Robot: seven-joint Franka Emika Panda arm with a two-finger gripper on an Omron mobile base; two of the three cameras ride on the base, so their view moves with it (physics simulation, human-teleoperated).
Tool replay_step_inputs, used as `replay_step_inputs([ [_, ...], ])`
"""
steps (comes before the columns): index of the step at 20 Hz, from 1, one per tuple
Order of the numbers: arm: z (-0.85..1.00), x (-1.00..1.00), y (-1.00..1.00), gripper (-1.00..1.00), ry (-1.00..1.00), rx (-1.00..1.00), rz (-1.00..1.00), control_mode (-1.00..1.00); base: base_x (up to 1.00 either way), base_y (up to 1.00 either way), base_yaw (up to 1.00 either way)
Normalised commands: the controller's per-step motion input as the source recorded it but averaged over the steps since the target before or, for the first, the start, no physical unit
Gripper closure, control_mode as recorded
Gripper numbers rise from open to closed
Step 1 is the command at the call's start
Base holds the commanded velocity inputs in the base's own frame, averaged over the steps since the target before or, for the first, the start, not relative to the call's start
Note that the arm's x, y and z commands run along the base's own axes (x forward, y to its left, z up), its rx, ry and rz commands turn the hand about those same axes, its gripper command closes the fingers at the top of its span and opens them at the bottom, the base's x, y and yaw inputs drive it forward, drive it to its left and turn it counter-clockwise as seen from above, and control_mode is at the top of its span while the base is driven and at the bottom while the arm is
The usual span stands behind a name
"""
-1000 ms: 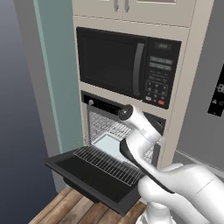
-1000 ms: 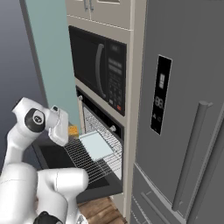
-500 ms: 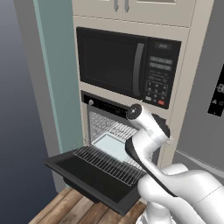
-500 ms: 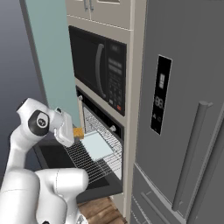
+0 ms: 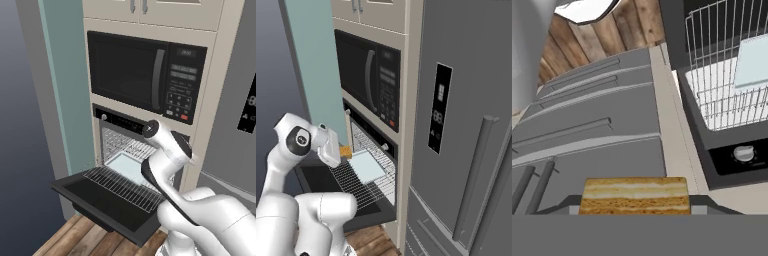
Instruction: Take the baked cake out of the oven and place it on the plate for cooling. Then close the oven door.
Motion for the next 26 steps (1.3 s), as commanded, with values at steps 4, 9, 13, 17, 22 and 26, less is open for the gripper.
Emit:
replay_step_inputs([
  [4, 0.00, 0.00, 0.00, 1.00, 0.00, 0.00, 0.00, 1.00, -0.59, -0.07, -0.01],
  [9, 0.00, 0.00, 0.00, 1.00, 0.00, 0.00, 0.00, 1.00, -0.98, -0.23, -0.05],
  [13, 0.00, 0.00, 0.00, 1.00, 0.00, 0.00, 0.00, 1.00, -0.90, -0.23, -0.35],
  [17, 0.00, 0.00, 0.00, 1.00, 0.00, 0.00, 0.00, 1.00, -0.72, -0.18, -0.65],
  [22, 0.00, 0.00, 0.00, 1.00, 0.00, 0.00, 0.00, 1.00, -0.59, -0.23, -0.65],
  [26, 0.00, 0.00, 0.00, 1.00, 0.00, 0.00, 0.00, 1.00, -0.23, -0.48, -0.48],
])
